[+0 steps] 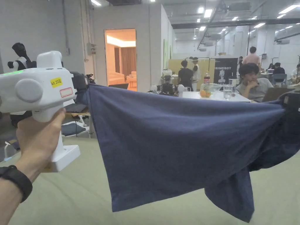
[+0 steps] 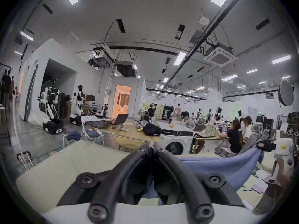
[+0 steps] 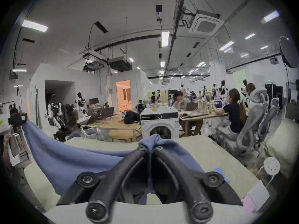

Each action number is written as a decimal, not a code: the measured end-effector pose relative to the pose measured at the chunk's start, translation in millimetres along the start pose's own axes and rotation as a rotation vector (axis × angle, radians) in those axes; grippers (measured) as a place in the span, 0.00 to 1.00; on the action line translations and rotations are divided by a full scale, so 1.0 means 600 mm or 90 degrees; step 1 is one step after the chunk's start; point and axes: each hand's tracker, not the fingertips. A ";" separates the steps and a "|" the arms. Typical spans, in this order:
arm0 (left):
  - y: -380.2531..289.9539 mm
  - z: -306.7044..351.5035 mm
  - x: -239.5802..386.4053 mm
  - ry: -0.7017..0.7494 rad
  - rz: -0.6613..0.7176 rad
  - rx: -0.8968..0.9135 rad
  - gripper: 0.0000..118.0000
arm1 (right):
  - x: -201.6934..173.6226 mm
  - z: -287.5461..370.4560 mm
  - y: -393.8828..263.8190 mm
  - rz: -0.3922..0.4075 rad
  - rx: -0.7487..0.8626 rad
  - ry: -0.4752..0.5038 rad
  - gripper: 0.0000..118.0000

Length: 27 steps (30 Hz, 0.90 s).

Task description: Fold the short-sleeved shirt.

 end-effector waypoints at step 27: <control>-0.455 0.142 -0.089 -0.058 0.124 -0.294 0.00 | 0.085 0.045 -0.519 -0.062 -0.323 -0.041 0.00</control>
